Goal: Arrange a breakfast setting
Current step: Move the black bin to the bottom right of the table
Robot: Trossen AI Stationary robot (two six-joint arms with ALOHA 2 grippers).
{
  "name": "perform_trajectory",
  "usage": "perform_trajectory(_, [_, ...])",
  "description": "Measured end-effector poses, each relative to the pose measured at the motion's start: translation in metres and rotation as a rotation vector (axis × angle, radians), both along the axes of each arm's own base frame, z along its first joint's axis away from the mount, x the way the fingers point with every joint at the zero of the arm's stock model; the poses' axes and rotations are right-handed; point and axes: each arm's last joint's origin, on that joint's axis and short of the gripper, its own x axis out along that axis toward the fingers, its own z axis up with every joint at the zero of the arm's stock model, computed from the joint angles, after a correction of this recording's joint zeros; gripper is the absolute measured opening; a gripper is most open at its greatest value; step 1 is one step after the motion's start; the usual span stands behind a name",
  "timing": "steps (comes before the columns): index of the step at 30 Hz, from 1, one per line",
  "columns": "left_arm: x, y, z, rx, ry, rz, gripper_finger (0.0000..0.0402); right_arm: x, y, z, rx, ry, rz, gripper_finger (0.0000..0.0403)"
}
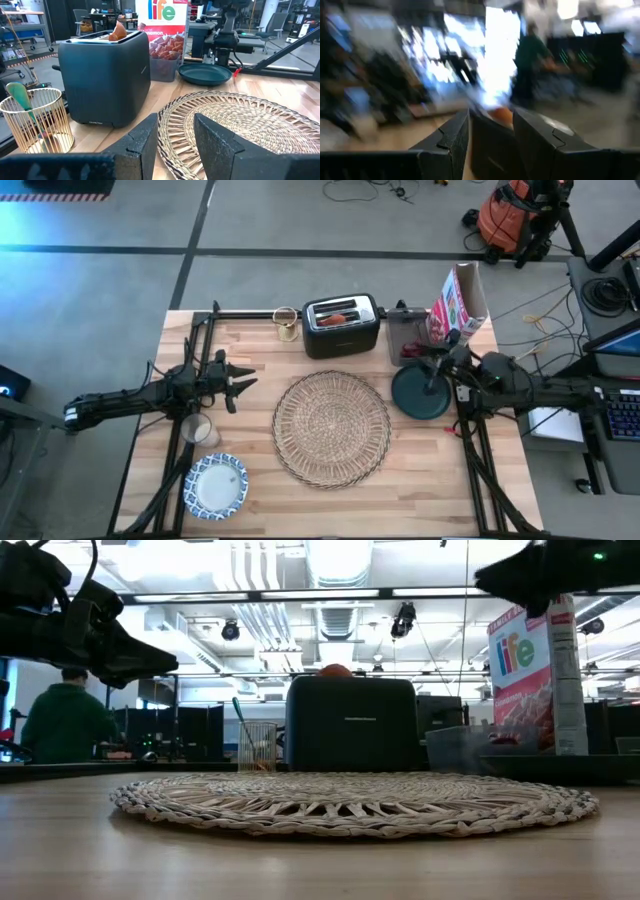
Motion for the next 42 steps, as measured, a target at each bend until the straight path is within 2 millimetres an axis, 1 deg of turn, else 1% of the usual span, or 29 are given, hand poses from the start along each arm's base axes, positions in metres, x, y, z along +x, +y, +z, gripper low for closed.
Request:
perform_trajectory(3, [0.000, 0.000, 0.000, 0.000, 0.000, 0.000, 0.0112, 0.015, -0.005, 0.006, 0.084, 0.248, -0.128, 0.0141])
perform_trajectory(6, [0.000, 0.000, 0.000, 0.000, 0.000, 0.001, 0.0112, 0.023, -0.007, 0.018, 0.192, 0.409, -0.186, 0.0141])
perform_trajectory(9, [0.000, 0.000, 0.000, 0.000, 0.000, 0.000, 0.0112, 0.029, -0.008, 0.031, 0.290, 0.528, -0.232, 0.0141])
perform_trajectory(12, [0.000, 0.000, 0.000, 0.000, 0.000, 0.000, 0.0112, 0.035, -0.009, 0.039, 0.364, 0.652, -0.282, 0.0141])
perform_trajectory(14, [0.000, 0.000, 0.000, 0.000, 0.000, 0.000, 0.0112, 0.041, -0.009, 0.048, 0.399, 0.699, -0.311, 0.0141])
perform_trajectory(17, [0.000, 0.000, 0.000, 0.000, 0.000, 0.000, 0.0112, 0.050, -0.010, 0.050, 0.427, 0.829, -0.355, 0.0141])
perform_trajectory(19, [0.000, 0.000, 0.000, 0.000, 0.000, 0.000, 0.0112, 0.060, -0.011, 0.053, 0.451, 0.872, -0.385, 0.0141])
perform_trajectory(21, [0.000, 0.000, 0.000, 0.000, 0.000, 0.000, 0.0112, 0.068, -0.012, 0.052, 0.471, 0.947, -0.398, 0.0141])
perform_trajectory(24, [0.000, 0.000, 0.000, 0.000, 0.000, 0.000, 0.0112, 0.083, -0.012, 0.052, 0.533, 1.012, -0.375, 0.0141])
perform_trajectory(26, [0.000, 0.000, 0.000, 0.000, 0.000, 0.000, 0.0112, 0.094, -0.012, 0.047, 0.573, 1.087, -0.343, 0.0141])
perform_trajectory(28, [0.000, 0.000, 0.000, 0.000, 0.000, 0.000, 0.0112, 0.105, -0.012, 0.043, 0.597, 1.121, -0.335, 0.0141])
perform_trajectory(30, [0.000, 0.000, 0.000, 0.000, 0.000, 0.000, 0.0112, 0.113, -0.013, 0.039, 0.613, 1.164, -0.332, 0.0140])
perform_trajectory(33, [0.000, 0.000, 0.000, 0.000, 0.000, 0.001, 0.0112, 0.123, -0.014, 0.033, 0.615, 1.220, -0.333, 0.0126])
perform_trajectory(35, [0.000, 0.000, 0.000, 0.000, 0.000, 0.000, 0.0112, 0.129, -0.015, 0.029, 0.612, 1.256, -0.338, 0.0108])
perform_trajectory(38, [0.000, 0.000, 0.000, 0.000, 0.000, 0.000, 0.0112, 0.134, -0.018, 0.029, 0.611, 1.258, -0.340, 0.0083])
perform_trajectory(40, [0.000, 0.000, 0.000, 0.000, 0.000, 0.000, 0.0112, 0.137, -0.023, 0.027, 0.622, 1.258, -0.355, 0.0080])
perform_trajectory(42, [0.000, 0.000, 0.000, 0.000, 0.000, 0.000, 0.0112, 0.138, -0.029, 0.025, 0.632, 1.266, -0.370, 0.0086])
